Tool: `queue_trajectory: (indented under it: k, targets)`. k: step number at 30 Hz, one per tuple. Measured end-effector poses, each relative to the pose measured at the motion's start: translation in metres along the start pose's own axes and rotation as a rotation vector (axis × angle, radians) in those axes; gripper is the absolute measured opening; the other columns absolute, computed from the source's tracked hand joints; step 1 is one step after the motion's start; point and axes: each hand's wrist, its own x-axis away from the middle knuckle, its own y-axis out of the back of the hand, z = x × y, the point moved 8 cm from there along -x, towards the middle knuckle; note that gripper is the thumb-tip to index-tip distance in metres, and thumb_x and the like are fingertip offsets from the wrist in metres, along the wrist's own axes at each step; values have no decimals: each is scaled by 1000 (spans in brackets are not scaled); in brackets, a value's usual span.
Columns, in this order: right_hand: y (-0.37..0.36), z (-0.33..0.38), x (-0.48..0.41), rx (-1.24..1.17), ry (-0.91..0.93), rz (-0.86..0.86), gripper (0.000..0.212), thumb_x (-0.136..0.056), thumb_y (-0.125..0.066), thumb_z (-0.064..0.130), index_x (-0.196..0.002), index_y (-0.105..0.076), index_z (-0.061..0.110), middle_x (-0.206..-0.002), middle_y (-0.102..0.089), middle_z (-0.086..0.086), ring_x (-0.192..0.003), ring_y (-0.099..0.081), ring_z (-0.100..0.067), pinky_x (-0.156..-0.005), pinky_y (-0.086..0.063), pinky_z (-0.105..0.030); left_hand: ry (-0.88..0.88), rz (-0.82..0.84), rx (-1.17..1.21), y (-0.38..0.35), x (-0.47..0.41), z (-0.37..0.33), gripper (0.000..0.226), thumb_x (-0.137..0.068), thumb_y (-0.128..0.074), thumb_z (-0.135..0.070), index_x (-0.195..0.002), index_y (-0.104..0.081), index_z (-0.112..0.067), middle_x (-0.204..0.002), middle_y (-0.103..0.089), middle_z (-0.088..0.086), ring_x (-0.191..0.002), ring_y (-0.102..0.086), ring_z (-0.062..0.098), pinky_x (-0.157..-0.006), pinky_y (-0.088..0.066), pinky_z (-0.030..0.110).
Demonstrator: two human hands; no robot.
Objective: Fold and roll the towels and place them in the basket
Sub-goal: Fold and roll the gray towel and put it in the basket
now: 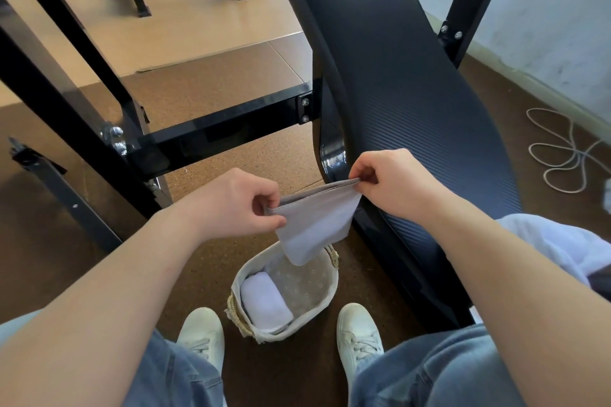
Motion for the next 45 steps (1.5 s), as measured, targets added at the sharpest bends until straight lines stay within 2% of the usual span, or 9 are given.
queue_trajectory:
  k: [5,11,13,21,25,29,32,39,45]
  targets:
    - [-1,-1,-1,-2,-27,-3,26,-90,-67,6,-90,-66,33,-84,-64,15,-76,-59,-2,-63,-41,-10,-59,-214,7,16,6,-5,20,-84,-80,-35,-76,-62,-30,-74,-63,-17,-80,-63,3,-67,-52,18]
    - [-5,-7,4,-316,-153,-5,16,-98,-63,10,-97,-64,26,-92,-73,5,-68,-75,-7,-69,-65,-33,193,-263,200,19,6,13,29,-94,-71,-32,-121,-62,-36,-101,-69,-15,-79,-66,0,-63,-51,14]
    - [-7,-5,4,-466,-178,-4,14,-102,-59,12,-101,-60,26,-101,-72,2,-81,-77,-14,-70,-65,-35,270,-259,298,18,7,15,12,-99,-64,-32,-111,-66,-35,-100,-69,-12,-72,-69,5,-58,-58,22]
    - [-22,1,0,-845,-329,66,20,-103,-59,21,-120,-50,28,-115,-65,-9,-90,-77,-26,-77,-65,-45,440,-286,947,9,6,12,22,-102,-58,-27,-122,-50,-20,-122,-60,3,-110,-67,20,-78,-64,34]
    - [-28,-10,-3,-949,-376,127,78,-69,-86,0,-131,-48,26,-112,-70,-17,-94,-76,-31,-88,-62,-48,495,-232,854,9,9,19,49,-88,-77,-5,-123,-46,-18,-110,-66,8,-94,-71,17,-71,-62,24]
    - [-23,-10,-4,-855,-354,47,42,-87,-73,-4,-110,-55,27,-104,-72,-13,-82,-74,-28,-73,-63,-39,484,-289,793,9,9,23,12,-97,-66,-2,-93,-57,-9,-98,-64,17,-78,-69,26,-68,-64,31]
    - [-20,-8,-7,-696,-291,-15,21,-98,-63,7,-96,-68,28,-95,-70,-3,-76,-71,-24,-70,-64,-40,462,-335,562,14,9,23,20,-104,-58,-14,-104,-73,-27,-105,-70,0,-81,-73,25,-71,-64,31]
    - [-19,5,-1,-339,-150,61,39,-89,-77,15,-113,-64,43,-94,-53,19,-80,-53,-1,-58,-37,-8,351,-258,291,10,6,20,59,-85,-83,-30,-138,-59,-39,-123,-64,-10,-104,-64,11,-94,-54,34]
    - [-13,14,-2,-165,-99,-24,36,-97,-68,13,-127,-68,32,-116,-59,10,-103,-54,-9,-66,-33,-2,247,-249,30,8,0,17,42,-100,-61,-22,-140,-61,-32,-108,-64,-2,-98,-58,16,-86,-49,33]
